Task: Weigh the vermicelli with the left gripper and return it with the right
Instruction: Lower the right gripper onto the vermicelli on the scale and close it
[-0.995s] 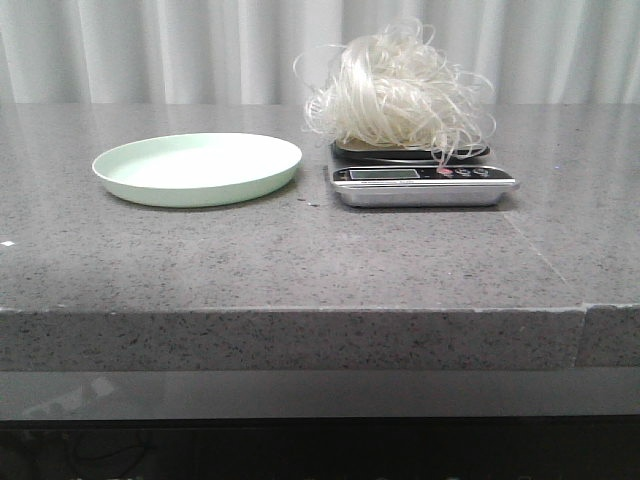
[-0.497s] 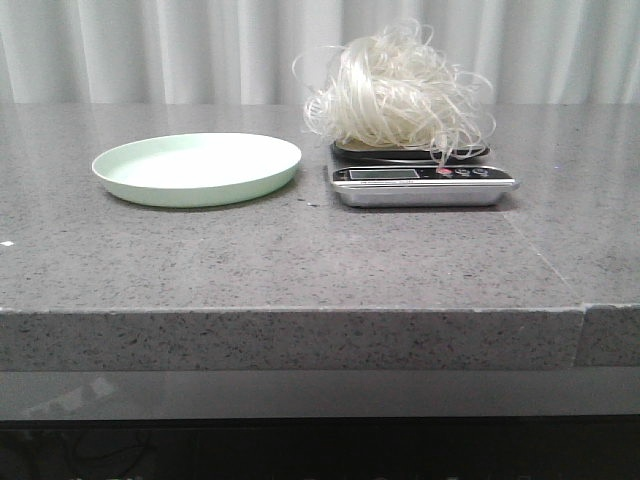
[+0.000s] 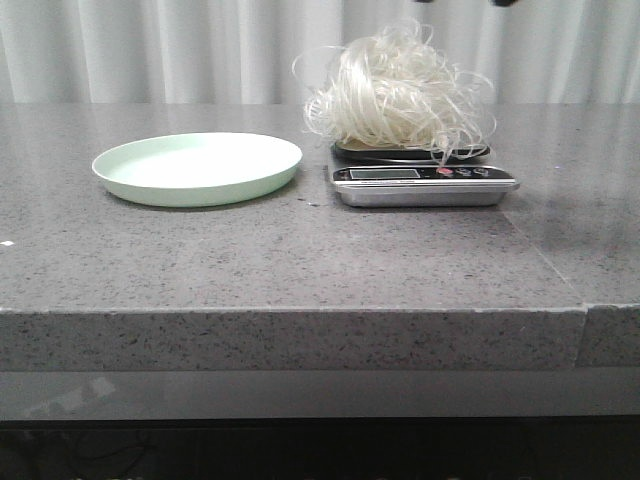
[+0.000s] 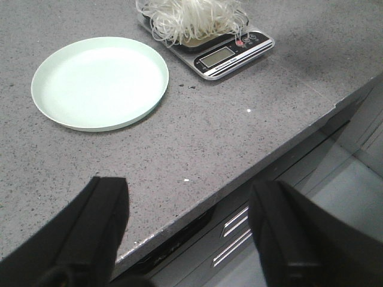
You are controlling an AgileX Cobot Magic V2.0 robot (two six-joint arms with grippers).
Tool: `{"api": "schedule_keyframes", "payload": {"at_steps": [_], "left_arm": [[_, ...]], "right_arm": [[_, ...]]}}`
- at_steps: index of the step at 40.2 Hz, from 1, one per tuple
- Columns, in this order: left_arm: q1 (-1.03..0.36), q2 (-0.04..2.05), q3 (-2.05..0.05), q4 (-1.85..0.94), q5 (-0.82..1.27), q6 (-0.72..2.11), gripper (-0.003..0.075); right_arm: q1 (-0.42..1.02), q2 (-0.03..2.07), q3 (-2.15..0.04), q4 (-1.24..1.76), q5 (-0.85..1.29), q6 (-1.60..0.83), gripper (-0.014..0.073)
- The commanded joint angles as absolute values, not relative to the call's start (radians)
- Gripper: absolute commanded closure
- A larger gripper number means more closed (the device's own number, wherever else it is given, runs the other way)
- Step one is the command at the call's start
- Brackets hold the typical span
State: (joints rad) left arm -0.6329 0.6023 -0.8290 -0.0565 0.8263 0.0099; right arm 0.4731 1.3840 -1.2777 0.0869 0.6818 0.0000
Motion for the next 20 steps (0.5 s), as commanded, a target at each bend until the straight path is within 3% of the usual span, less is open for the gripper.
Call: {"api": "schedule_keyframes", "payload": {"at_steps": [1,20], "left_arm": [[-0.637,0.605,-0.852,-0.063,0.763,0.000,0.0206],[-0.637,0.605,-0.852,-0.063,0.763,0.000,0.0206]], "right_arm": [[0.475,1.440,-1.390,0.099,0.620,-0.012,0.0049],[0.475,1.815,-1.752,0.091,0.774,-0.012,0.0050]]}}
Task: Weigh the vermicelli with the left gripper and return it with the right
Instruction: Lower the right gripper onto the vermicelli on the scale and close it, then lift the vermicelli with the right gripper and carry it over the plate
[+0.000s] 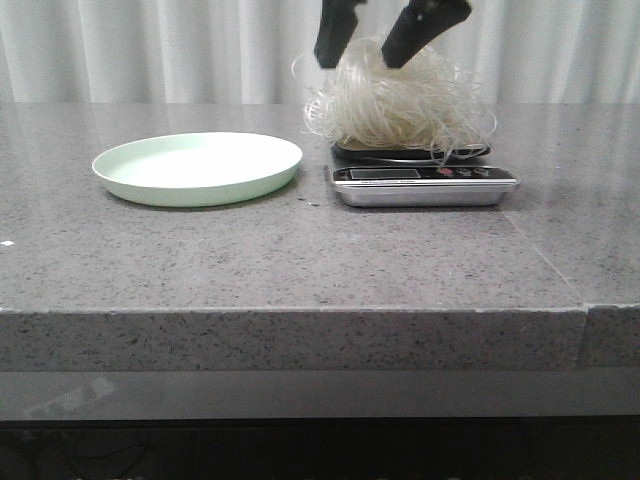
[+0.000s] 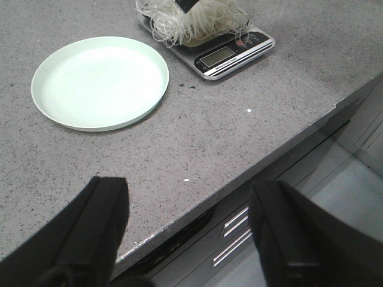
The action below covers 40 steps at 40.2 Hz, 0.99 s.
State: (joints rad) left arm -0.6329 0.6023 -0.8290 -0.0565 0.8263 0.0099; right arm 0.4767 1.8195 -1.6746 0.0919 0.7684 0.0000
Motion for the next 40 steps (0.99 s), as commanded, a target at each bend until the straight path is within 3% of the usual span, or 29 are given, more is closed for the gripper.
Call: {"api": "schedule_keyframes", "payload": {"at_steps": [1,7,13,19,40], "left_arm": [[-0.637,0.605,-0.852,-0.063,0.763,0.000,0.0206],[-0.637,0.605,-0.852,-0.063,0.766,0.000,0.0206],[-0.637,0.605,-0.852,-0.063,0.775,0.000,0.0206],[-0.637,0.605,-0.852,-0.063,0.776,0.000,0.0206],[-0.637,0.605,-0.852,-0.063,0.776,0.000,0.0206]], "right_arm": [[0.475,1.826,-1.769,0.088,0.793,-0.012,0.0050],[0.475,1.883,-1.831,0.069,0.870,-0.012,0.0095],[0.475,1.896,-1.848,0.068,0.894,-0.012,0.0305],[0.474,1.894,-1.848,0.068,0.892,-0.012,0.0431],[0.528,1.828,-2.032,0.067,0.907,-0.017,0.0435]]}}
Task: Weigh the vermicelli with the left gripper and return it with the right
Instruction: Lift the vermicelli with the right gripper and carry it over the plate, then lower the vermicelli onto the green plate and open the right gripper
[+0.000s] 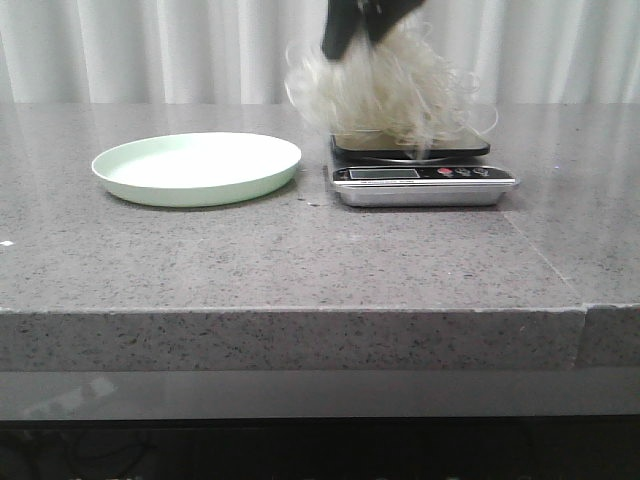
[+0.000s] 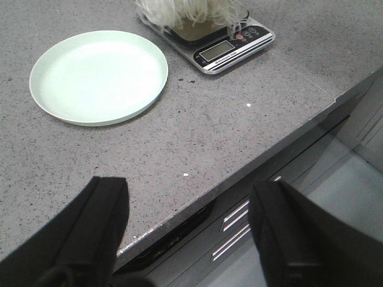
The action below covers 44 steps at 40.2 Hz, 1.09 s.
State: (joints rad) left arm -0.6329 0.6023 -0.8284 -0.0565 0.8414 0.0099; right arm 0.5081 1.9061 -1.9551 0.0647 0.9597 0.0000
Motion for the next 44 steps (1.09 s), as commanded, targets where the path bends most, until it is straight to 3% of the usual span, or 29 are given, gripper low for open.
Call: {"api": "schedule_keyframes", "payload": {"at_steps": [1,20,36,38,44], "left_arm": [[-0.637,0.605,-0.852,-0.063,0.776,0.000,0.0206],[-0.637,0.605,-0.852,-0.065,0.776,0.000,0.0206],[-0.637,0.605,-0.852,-0.065,0.777,0.000,0.0206],[-0.637,0.605,-0.852,-0.065,0.777,0.000,0.0206],[-0.637,0.605,-0.852,-0.065,0.777,0.000,0.0206]], "right_arm": [[0.533,1.828,-2.052,0.067,0.906,-0.018,0.0435],[0.684,1.876,-2.128,0.067,0.637,-0.026,0.0435],[0.700,2.045,-2.128,0.042,0.673,-0.026,0.0429],[0.700,2.054,-2.128,0.030,0.700,-0.026,0.0396],[0.700,2.061,-2.128,0.008,0.747,-0.026,0.0187]]}}
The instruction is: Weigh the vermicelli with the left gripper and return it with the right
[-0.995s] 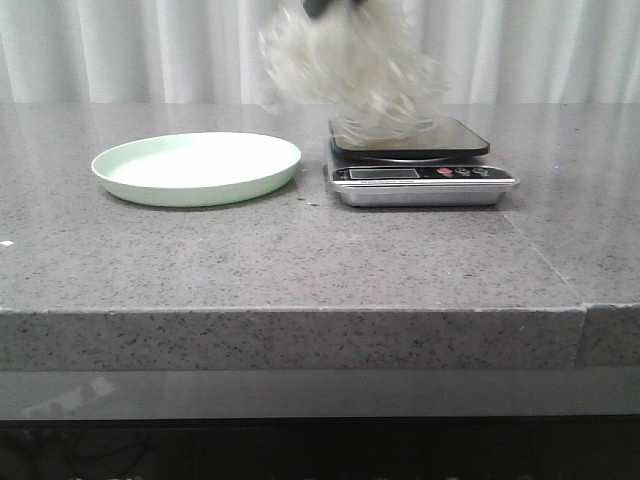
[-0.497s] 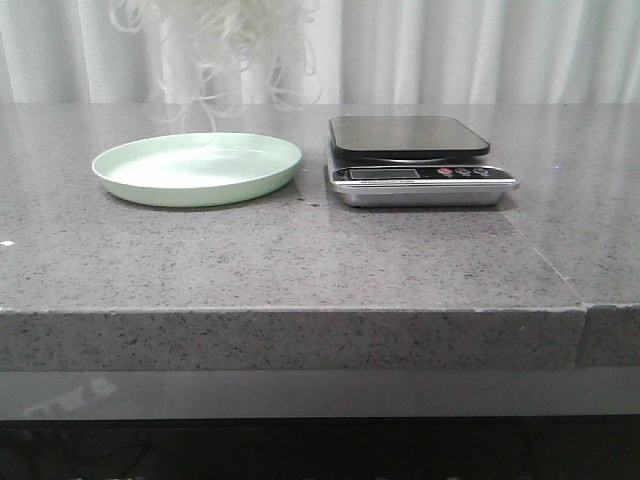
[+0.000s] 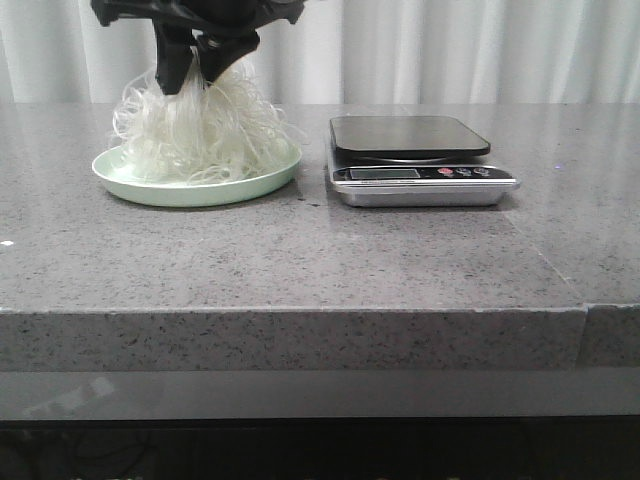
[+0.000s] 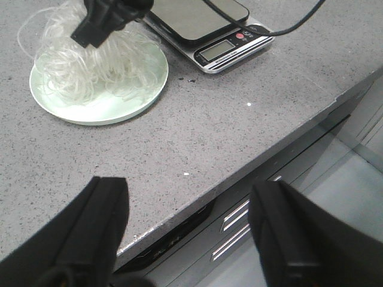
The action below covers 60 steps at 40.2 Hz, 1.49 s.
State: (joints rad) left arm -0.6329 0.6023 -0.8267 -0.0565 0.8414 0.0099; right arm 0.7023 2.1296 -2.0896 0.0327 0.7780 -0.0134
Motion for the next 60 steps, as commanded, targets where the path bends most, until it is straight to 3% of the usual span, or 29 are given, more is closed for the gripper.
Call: {"api": "schedule_keyframes", "payload": {"at_steps": [1,5,20,32,60], "left_arm": [[-0.637,0.605,-0.852,-0.065,0.777,0.000,0.0206],[-0.637,0.605,-0.852,-0.065,0.777,0.000,0.0206],[-0.637,0.605,-0.852,-0.065,0.777,0.000,0.0206],[-0.637,0.605,-0.852,-0.065,0.777,0.000,0.0206],[-0.637,0.605,-0.852,-0.065,0.779,0.000,0.0206]], "right_arm": [[0.700,2.059,-2.128,0.008,0.749,-0.026,0.0154],[0.700,2.036,-2.128,0.008,0.776,-0.026,0.0104],[0.700,1.800,-2.039,0.008,0.859,0.000,0.0105],[0.649,1.497,-1.686,0.009,0.748,0.000,0.0105],[0.501,0.692,-0.906,0.009,0.739,0.000,0.0105]]}}
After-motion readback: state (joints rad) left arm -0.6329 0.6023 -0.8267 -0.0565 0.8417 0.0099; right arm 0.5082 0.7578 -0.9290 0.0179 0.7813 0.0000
